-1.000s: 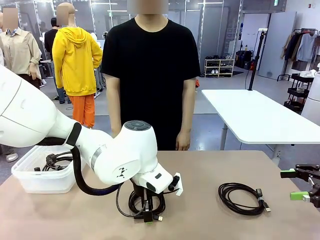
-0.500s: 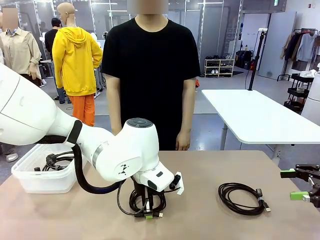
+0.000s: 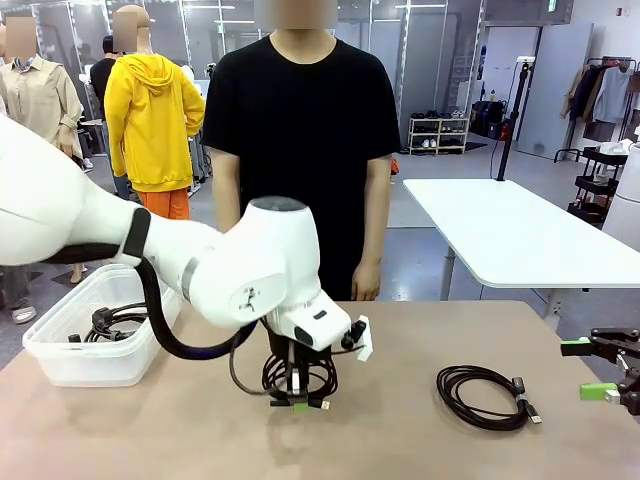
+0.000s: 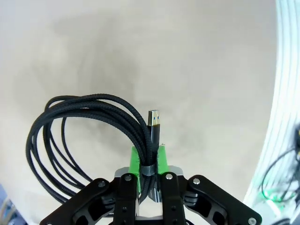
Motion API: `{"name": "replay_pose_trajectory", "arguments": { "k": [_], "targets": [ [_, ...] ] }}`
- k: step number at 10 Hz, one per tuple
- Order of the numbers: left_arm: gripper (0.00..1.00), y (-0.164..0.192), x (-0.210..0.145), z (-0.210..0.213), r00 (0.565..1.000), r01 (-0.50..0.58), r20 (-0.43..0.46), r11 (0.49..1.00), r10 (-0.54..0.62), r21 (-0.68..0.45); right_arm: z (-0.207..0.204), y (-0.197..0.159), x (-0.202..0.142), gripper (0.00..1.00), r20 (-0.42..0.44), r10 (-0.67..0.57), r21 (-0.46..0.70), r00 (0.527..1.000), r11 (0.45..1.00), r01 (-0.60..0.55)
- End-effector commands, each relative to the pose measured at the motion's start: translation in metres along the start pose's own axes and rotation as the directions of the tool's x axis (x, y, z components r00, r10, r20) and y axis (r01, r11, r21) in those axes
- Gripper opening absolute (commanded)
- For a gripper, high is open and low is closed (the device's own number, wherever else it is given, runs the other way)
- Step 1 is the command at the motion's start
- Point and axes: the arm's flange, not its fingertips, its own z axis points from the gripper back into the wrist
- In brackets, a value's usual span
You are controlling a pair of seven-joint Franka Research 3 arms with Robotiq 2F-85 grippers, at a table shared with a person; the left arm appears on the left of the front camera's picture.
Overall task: Organize and store the cables.
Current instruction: Place the USB Extension Cable into the Organizing box.
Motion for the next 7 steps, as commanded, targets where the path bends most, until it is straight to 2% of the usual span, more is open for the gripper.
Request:
{"name": "replay_pose_trajectory", "arguments": {
  "k": [1, 3, 4, 5, 7],
  "targets": [
    [0.14, -0.002, -0.020, 0.036, 0.995, 0.095, 0.013, 0.995, -0.095, -0.044, 0.000, -0.001, 0.003, 1.00, 0.009, -0.001, -0.006, 1.000, 1.000, 0.001],
    [0.14, -0.003, -0.028, 0.045, 0.996, 0.083, 0.038, 0.996, -0.083, -0.010, 0.000, -0.001, 0.003, 1.00, 0.009, -0.001, -0.006, 1.000, 1.000, 0.001],
    [0.14, -0.005, -0.028, 0.047, 0.996, 0.047, 0.082, 0.999, -0.047, -0.003, 0.000, -0.001, 0.003, 1.00, 0.009, -0.001, -0.006, 1.000, 1.000, 0.001],
    [0.14, 0.001, -0.015, 0.045, 0.997, 0.081, 0.020, 0.997, -0.081, 0.004, 0.000, -0.001, 0.003, 1.00, 0.009, -0.001, -0.006, 1.000, 1.000, 0.001],
    [0.14, 0.001, -0.015, 0.045, 0.997, 0.081, 0.020, 0.997, -0.081, 0.004, 0.000, -0.001, 0.003, 1.00, 0.009, -0.001, -0.006, 1.000, 1.000, 0.001]
  ]
}}
